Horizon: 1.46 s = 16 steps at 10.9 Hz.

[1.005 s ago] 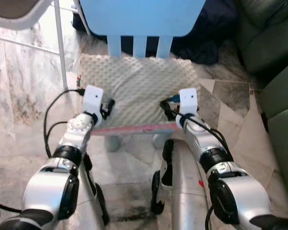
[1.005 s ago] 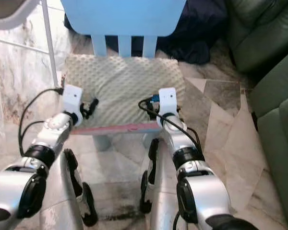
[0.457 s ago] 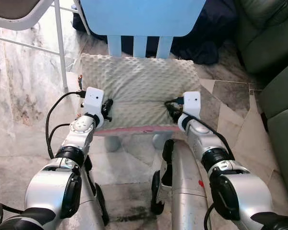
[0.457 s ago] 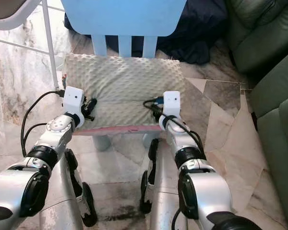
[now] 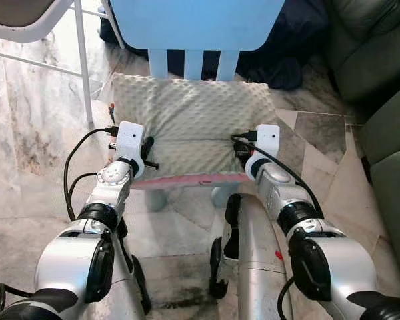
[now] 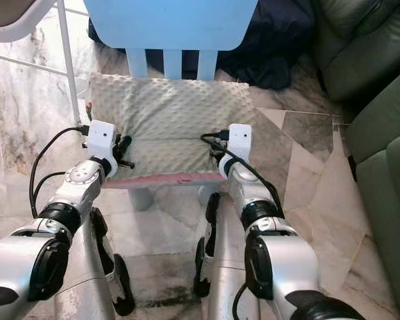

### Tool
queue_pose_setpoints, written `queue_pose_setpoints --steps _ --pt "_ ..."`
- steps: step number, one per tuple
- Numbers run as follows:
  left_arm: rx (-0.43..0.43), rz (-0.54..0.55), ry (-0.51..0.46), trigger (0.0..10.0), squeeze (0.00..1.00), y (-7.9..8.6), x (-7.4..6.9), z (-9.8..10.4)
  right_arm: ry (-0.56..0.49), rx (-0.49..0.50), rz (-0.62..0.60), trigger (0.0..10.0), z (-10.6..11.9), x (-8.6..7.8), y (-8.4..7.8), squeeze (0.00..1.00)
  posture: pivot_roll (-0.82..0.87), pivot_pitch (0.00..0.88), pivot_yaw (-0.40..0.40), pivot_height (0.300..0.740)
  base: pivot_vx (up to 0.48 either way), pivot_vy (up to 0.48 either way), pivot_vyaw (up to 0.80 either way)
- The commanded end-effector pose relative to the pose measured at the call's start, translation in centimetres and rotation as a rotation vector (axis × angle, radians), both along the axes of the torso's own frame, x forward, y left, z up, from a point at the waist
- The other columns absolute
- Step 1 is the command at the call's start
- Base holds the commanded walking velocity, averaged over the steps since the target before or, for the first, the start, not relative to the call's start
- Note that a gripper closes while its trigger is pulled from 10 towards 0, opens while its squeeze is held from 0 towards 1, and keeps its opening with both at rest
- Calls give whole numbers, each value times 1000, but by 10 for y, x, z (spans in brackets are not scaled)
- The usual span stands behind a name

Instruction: Move the pillow to the sofa

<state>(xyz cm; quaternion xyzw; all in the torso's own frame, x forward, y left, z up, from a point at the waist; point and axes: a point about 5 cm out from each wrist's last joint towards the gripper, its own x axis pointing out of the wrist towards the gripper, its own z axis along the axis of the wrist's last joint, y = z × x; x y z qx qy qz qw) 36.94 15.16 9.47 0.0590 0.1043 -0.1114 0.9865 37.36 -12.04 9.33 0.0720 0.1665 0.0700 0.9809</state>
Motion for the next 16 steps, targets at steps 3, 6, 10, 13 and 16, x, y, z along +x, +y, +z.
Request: queue_pose_setpoints --steps 3,6,10,13,16 --pt "25 -68 86 0 0 -17 -7 -16 65 42 25 0 -7 -3 7 0 -57 278 -104 510 0 0 0" --pt "65 41 51 0 0 0 6 2 49 67 44 0 1 2 10 0 -55 191 -94 510 0 0 0" --pt "76 57 -65 0 0 28 9 22 -55 -40 140 0 18 9 -5 0 -25 39 -70 510 0 0 0" --pt "-8 98 -148 0 0 42 -11 10 -215 -77 125 0 17 -5 -22 0 1 0 -76 510 0 0 0" --pt "-18 155 -231 10000 0 52 -64 -11 -360 -86 -17 0 2 -55 -30 0 25 0 -76 510 0 0 0"
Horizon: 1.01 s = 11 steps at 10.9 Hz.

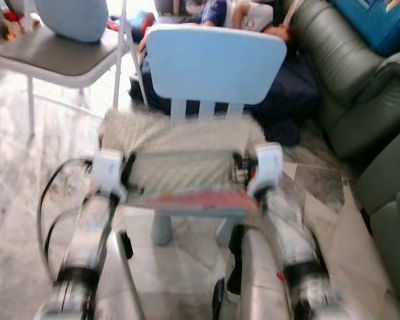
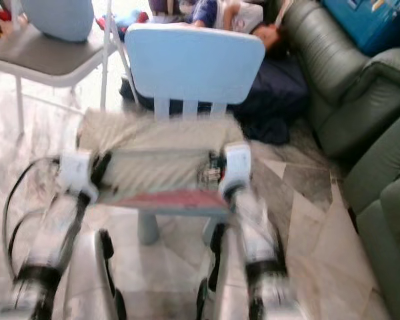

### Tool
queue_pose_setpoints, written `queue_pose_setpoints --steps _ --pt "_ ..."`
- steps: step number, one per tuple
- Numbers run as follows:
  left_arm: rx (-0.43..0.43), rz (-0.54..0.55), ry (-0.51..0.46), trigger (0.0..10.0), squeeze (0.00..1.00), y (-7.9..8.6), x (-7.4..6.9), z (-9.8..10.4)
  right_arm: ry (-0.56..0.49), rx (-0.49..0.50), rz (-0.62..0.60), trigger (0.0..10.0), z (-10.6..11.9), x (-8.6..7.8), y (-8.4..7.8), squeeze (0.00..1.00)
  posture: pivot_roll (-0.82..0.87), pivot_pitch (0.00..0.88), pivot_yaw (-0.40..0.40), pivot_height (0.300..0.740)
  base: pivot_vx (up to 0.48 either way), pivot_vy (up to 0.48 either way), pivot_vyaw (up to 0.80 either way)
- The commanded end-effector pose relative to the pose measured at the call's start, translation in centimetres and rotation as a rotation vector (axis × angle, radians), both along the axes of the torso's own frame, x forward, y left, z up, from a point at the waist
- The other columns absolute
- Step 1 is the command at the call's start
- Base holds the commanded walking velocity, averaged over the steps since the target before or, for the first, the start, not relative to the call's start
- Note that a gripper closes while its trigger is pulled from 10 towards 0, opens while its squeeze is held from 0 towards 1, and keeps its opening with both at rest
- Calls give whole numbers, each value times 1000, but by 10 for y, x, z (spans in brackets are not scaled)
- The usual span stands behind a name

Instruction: Move the pillow to the sofa

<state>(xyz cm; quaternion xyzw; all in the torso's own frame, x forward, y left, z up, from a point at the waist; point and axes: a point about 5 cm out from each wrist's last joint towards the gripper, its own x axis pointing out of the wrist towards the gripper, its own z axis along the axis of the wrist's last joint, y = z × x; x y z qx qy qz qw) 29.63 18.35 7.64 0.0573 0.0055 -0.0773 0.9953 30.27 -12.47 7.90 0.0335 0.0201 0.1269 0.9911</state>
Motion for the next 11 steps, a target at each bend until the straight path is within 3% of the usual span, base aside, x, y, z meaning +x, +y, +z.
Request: queue_pose_setpoints --steps 1,2,3,6,11 --pt "1 97 -24 10000 0 16 -6 10 -78 -4 -141 0 16 -5 -33 0 10 0 -63 510 0 0 0" --pt "21 60 -17 10000 0 10 -15 14 -87 -38 -154 1765 18 -22 -41 0 0 0 -60 510 0 0 0" --pt "78 16 -26 10000 0 4 -29 13 -63 -56 -167 10000 11 -41 -48 0 -6 0 -58 510 0 0 0" --pt "118 5 56 10000 0 9 -65 3 23 -90 -138 10000 -3 -84 -47 0 -8 0 -63 510 0 0 0" --pt "106 9 65 10000 0 5 -51 12 25 -24 -137 10000 4 -72 -37 0 -8 0 -51 569 0 0 0"
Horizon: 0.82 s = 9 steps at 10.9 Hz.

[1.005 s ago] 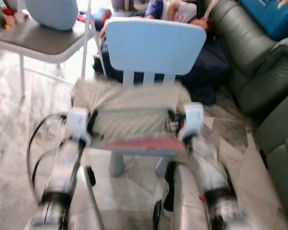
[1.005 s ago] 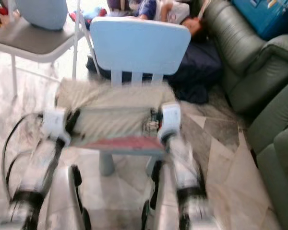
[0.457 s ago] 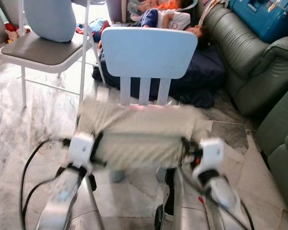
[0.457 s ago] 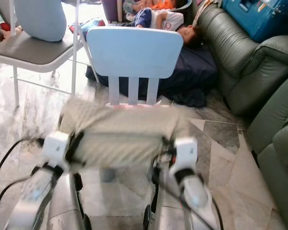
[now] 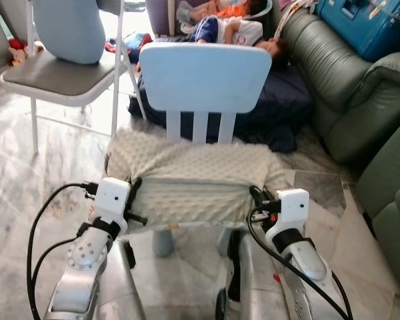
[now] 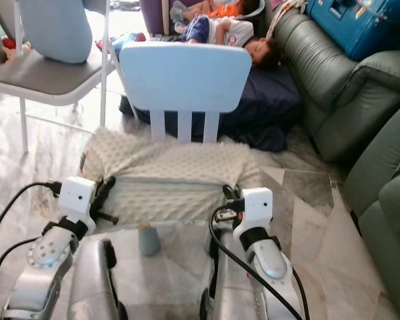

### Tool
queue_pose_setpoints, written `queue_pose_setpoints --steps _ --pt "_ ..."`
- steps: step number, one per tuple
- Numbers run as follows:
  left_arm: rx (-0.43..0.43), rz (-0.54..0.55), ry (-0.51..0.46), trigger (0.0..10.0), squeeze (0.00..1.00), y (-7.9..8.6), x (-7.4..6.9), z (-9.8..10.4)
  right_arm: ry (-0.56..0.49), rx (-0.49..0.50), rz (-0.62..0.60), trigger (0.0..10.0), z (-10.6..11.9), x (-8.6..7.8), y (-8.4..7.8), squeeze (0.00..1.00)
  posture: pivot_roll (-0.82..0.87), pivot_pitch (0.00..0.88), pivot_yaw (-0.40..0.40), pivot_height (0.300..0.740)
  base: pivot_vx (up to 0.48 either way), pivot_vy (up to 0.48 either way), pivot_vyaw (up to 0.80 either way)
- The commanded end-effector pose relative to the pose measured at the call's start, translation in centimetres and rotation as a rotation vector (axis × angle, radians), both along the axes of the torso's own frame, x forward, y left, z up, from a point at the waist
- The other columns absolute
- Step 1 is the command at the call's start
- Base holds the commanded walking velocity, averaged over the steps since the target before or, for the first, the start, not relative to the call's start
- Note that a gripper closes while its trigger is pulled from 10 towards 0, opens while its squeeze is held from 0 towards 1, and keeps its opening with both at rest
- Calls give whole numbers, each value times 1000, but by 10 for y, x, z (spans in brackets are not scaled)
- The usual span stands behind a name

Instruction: Move the pillow to the sofa

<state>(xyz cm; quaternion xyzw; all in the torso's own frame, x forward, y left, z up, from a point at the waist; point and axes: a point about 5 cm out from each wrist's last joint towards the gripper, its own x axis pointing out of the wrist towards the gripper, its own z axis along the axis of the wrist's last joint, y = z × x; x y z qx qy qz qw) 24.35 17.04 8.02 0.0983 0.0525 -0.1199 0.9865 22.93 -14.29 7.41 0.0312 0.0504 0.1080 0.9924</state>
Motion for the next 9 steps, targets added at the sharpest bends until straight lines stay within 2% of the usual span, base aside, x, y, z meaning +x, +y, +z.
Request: queue_pose_setpoints --steps 1,3,6,9 --pt "16 89 -22 10000 0 17 4 8 -31 -9 -106 10000 10 3 -21 0 -9 0 -47 584 0 0 0" --pt "13 82 -21 10000 0 14 8 9 -9 14 -151 10000 9 8 -31 0 -13 0 -45 609 0 0 0" --pt "10 78 -27 10000 0 13 15 10 -12 17 -146 10000 11 10 -30 0 -19 0 -46 639 0 0 0" --pt "-50 44 4 10000 0 0 19 7 -11 13 -135 10000 12 13 -30 0 -22 0 -54 674 0 0 0"
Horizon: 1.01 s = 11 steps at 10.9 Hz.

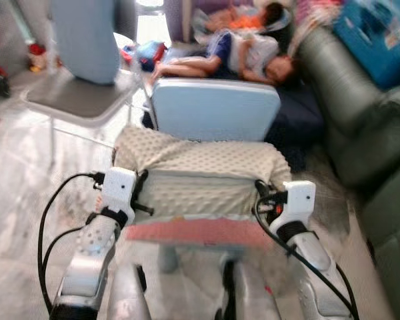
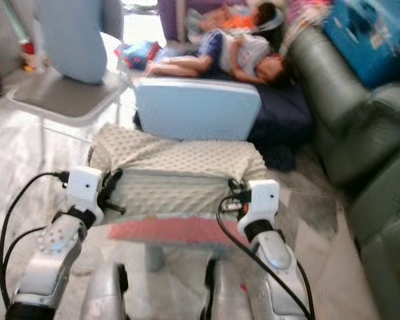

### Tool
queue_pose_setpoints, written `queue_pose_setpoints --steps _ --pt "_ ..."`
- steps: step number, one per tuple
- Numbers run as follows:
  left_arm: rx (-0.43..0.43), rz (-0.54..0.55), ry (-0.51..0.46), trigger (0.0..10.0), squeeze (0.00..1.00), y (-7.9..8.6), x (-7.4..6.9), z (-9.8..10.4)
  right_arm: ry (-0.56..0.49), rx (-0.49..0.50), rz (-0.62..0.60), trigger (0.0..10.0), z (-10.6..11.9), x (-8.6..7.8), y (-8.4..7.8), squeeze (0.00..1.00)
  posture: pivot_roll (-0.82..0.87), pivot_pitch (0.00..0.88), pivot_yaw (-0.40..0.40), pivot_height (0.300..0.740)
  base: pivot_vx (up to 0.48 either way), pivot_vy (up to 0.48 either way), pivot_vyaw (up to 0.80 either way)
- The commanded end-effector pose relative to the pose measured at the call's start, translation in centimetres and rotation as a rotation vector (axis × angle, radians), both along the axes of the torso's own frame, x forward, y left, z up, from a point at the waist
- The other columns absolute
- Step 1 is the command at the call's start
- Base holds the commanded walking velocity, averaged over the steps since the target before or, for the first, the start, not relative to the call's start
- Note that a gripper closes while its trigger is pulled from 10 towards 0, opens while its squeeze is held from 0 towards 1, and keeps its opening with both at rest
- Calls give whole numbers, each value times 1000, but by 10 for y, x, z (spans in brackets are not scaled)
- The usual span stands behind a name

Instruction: Move the pillow to the sofa

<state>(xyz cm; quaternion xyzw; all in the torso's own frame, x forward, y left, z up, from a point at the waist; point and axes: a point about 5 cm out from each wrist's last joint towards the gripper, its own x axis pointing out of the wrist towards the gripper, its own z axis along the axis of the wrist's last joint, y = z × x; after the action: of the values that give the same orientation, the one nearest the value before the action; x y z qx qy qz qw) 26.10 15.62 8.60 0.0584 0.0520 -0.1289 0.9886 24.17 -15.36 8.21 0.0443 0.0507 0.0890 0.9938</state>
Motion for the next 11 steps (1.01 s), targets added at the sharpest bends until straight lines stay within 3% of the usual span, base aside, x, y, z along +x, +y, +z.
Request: queue_pose_setpoints --steps 1,4,11 --pt "-10 37 12 10000 0 7 0 0 -16 -15 -94 10000 5 2 -21 0 -23 0 -56 694 0 0 0" --pt "-11 41 14 10000 0 5 3 0 -6 -16 -84 10000 4 1 -18 0 -28 0 -60 740 0 0 0" --pt "-33 12 57 10000 0 3 0 -4 33 -1 -88 10000 -1 -4 -14 0 -33 0 -61 740 0 0 0"
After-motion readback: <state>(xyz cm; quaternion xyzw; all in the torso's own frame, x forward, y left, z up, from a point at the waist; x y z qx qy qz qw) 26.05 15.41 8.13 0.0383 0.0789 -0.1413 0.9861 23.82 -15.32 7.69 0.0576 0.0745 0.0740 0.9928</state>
